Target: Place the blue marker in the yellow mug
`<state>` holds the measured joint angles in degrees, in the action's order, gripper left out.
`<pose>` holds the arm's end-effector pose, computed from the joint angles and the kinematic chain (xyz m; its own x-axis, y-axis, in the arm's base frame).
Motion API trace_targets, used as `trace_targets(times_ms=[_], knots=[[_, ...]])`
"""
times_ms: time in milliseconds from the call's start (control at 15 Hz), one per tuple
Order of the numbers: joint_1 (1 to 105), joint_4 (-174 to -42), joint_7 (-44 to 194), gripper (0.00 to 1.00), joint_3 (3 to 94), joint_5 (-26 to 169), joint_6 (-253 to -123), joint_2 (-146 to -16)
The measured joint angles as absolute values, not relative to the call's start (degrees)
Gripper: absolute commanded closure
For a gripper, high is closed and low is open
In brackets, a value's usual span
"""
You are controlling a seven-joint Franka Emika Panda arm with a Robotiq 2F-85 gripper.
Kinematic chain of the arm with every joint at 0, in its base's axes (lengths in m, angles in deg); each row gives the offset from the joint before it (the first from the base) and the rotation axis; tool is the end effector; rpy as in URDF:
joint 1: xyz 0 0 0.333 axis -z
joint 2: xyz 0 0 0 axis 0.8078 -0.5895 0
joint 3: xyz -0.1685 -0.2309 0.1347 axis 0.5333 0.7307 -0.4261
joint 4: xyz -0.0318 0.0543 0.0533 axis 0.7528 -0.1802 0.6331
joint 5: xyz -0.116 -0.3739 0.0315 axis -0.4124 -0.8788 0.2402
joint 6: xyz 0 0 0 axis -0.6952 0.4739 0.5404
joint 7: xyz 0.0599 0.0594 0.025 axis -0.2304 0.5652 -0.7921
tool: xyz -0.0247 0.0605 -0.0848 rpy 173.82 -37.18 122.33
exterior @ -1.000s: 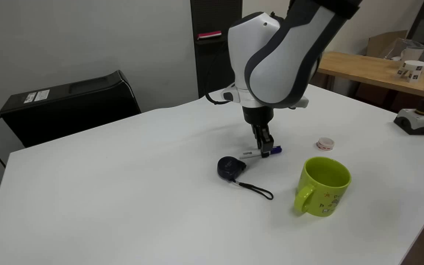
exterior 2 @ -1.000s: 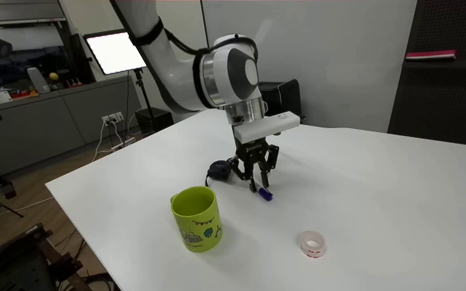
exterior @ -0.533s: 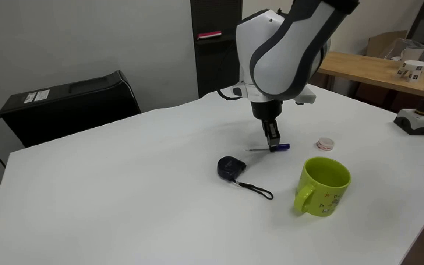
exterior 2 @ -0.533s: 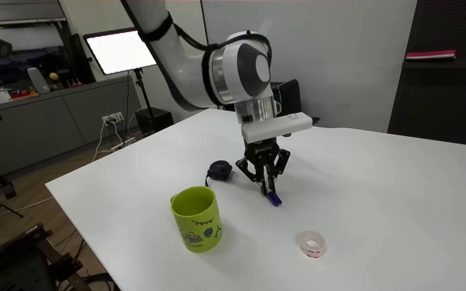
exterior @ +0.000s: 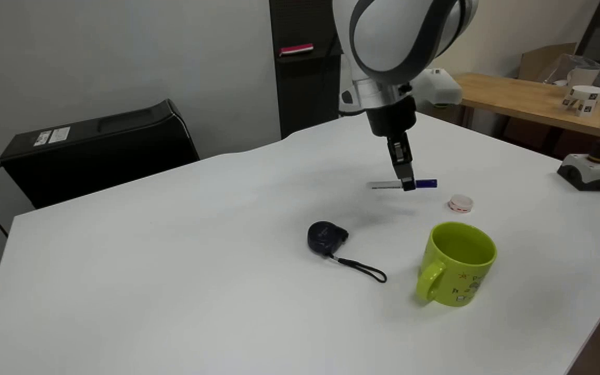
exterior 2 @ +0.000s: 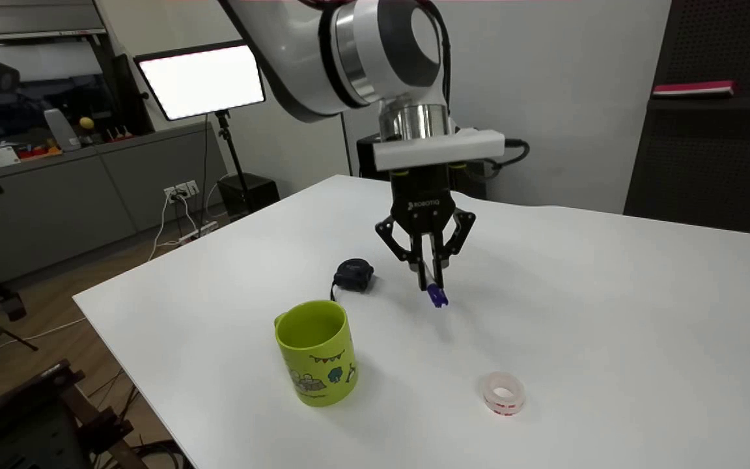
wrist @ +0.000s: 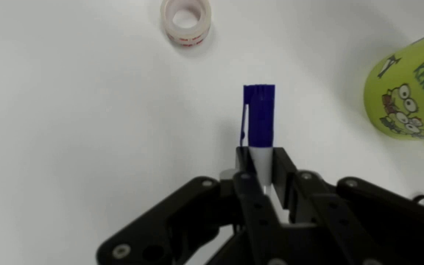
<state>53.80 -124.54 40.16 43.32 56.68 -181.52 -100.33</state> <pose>0.5940 0.0027 0.1488 0.6688 0.6567 -0.3485 0.6978 -0.7162 -0.0103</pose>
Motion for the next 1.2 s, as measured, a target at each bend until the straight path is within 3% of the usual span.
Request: trace_targets(times_ms=[733,1200], knots=[[53.79,-124.49,42.81,0.95,41.16,67.20,-152.04,-87.23],[54.98,-122.65,46.08,0.95,41.06,80.67,-143.27,-87.08]])
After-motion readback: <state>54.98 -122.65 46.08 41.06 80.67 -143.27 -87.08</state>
